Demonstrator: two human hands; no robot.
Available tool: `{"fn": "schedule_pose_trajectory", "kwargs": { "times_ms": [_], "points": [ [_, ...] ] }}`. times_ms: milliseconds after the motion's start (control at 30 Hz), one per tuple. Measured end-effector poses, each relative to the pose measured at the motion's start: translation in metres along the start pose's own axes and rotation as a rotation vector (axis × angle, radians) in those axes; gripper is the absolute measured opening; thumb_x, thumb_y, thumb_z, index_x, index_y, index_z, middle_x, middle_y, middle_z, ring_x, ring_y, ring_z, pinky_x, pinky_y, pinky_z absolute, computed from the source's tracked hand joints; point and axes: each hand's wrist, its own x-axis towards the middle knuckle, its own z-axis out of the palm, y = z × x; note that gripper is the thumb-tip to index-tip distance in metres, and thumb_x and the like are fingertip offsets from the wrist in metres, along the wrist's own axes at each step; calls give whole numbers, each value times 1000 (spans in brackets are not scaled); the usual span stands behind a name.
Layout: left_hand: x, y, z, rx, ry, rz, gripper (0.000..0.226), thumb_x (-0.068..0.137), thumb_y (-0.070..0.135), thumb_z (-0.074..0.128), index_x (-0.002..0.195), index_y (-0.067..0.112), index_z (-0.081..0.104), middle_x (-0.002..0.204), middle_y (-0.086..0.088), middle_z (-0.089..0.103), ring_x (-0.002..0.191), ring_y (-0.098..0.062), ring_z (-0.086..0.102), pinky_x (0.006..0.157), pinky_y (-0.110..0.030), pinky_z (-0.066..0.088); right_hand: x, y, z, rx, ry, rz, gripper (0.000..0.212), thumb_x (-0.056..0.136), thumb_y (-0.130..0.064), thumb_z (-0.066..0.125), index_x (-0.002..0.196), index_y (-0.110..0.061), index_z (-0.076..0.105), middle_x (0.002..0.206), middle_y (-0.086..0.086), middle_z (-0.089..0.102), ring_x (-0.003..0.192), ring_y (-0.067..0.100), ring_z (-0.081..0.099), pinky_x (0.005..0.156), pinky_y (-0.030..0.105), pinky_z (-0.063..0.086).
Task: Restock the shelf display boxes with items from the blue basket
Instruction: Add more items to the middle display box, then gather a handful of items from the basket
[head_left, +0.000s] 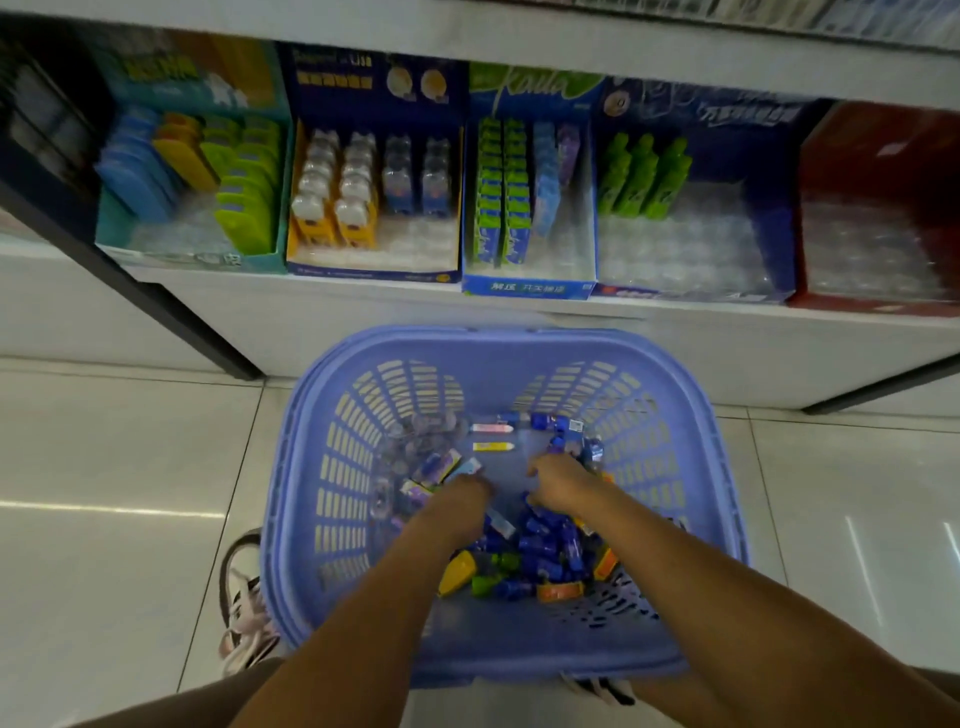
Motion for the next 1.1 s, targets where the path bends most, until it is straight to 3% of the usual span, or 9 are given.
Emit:
{"fn": "schedule_pose_trajectory", "kwargs": {
  "times_ms": [200,400,500,567,667,733,767,900,1100],
  "points": [
    [8,-14,18,187,45,-83,39,93,6,44,131,10,50,126,-17,55,118,-33,50,96,-40,42,26,19,42,60,70,-16,33,92,-21,59,120,-7,50,122,18,56,107,32,57,89,41,50],
    [17,-21,10,-106,36,-165,40,87,23,67,122,4,60,121,-16,62,113,-31,58,95,-39,46,19,31,18,420,219,-45,35,88,-18,64,122,-10,56,118,13,61,106,29,59,86,35,48],
    [12,-12,-3,-440,128,-185,17,86,20,66,89,5,61,87,-17,62,81,-27,61,74,-36,46,-7,33,-18,855,254,-141,30,88,-13,64,118,-17,60,109,8,63,96,22,62,75,26,52],
    [9,-1,-24,-700,207,-210,21,86,10,63,69,10,51,67,-9,52,61,-17,50,63,-30,40,-32,37,-41,1072,251,-262,26,88,-8,64,112,-17,63,101,5,66,87,13,65,68,17,54],
    [-2,19,-59,-1360,287,-194,21,89,-3,51,70,6,51,57,-6,52,52,-16,49,56,-29,46,-70,44,-66,1216,256,-464,29,87,-4,62,113,-17,65,99,0,70,89,11,67,77,21,55],
    [-15,33,-78,-1683,217,-58,15,92,3,51,78,6,54,52,-3,52,46,-13,49,49,-27,50,-90,47,-78,1232,286,-552,32,88,-1,60,112,-22,64,102,4,68,93,14,66,82,25,54],
    [-24,41,-87,-1713,178,15,10,91,11,56,83,6,58,52,-1,52,45,-11,49,48,-25,50,-98,47,-84,1230,310,-584,33,88,-1,59,113,-22,64,104,6,67,94,15,65,82,25,54],
    [-53,76,-113,-1495,92,238,38,70,44,73,89,12,69,56,3,49,51,-11,43,50,-23,44,-124,45,-103,1165,398,-669,35,88,-2,59,117,-22,62,108,8,67,99,14,65,87,24,53],
    [-77,111,-132,-1418,162,357,26,79,36,68,86,12,75,56,5,44,50,-11,38,49,-21,40,-152,45,-115,1199,474,-779,35,89,-2,58,120,-18,61,117,4,66,106,18,64,97,30,50]
  ]
}}
